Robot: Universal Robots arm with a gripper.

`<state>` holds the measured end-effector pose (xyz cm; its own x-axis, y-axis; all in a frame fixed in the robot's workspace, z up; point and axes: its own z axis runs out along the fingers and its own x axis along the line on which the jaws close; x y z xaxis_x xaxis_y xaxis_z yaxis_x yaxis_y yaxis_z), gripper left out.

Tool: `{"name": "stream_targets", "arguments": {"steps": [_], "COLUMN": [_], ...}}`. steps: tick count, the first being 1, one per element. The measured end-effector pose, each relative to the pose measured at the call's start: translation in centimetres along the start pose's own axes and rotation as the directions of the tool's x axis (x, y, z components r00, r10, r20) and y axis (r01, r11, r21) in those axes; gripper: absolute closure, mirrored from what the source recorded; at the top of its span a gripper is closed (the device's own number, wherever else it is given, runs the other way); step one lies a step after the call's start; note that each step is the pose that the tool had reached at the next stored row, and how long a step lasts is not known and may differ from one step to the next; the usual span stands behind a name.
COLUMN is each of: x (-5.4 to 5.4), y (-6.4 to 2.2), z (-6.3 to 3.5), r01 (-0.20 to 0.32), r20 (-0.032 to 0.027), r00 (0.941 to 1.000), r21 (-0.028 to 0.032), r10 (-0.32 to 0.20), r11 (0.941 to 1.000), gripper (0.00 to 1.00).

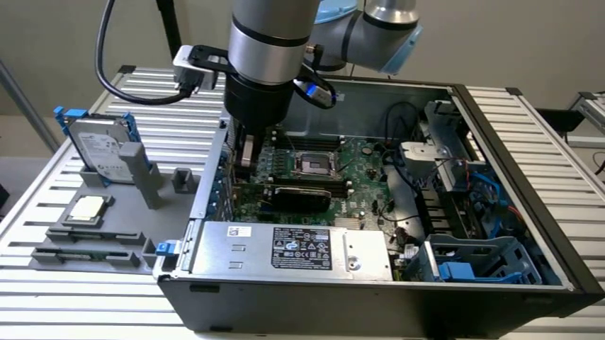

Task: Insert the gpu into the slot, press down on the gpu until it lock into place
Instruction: 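Press down on the gpu until it lock into place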

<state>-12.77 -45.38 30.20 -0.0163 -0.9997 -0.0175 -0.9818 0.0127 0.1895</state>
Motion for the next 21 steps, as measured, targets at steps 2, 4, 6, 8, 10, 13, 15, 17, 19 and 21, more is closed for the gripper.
{"name": "stream_targets", "arguments": {"steps": [2,4,6,8,10,13,15,17,19,21], "x": [-0.01,0.00,0.00,0.00,0.00,0.00,0.01,0.01,-0.01,-0.07], "y": [0.05,0.10,0.15,0.20,0.25,0.31,0.35,0.42,0.44,0.46], "z": [0.01,0.03,0.04,0.06,0.08,0.15,0.22,0.28,0.30,0.32], "r01": [-0.007,-0.017,-0.025,-0.031,-0.037,-0.048,-0.055,-0.064,-0.070,-0.074], "r20": [0.0003,0.0023,0.0036,0.0026,0.0011,0.0006,0.0018,0.0029,0.0036,0.0046], "r00": [1.0000,0.9999,0.9997,0.9995,0.9993,0.9989,0.9985,0.9980,0.9975,0.9972], "r21": [-0.0007,-0.0023,-0.0067,-0.0123,-0.0167,-0.0176,-0.0175,-0.0178,-0.0187,-0.0187], "r10": [0.007,0.017,0.025,0.031,0.037,0.048,0.055,0.064,0.070,0.074], "r11": [1.0000,0.9999,0.9997,0.9994,0.9992,0.9987,0.9983,0.9978,0.9974,0.9971], "gripper": [0.89,0.89,0.89,0.89,0.89,0.89,0.89,0.89,0.89,0.89]}}
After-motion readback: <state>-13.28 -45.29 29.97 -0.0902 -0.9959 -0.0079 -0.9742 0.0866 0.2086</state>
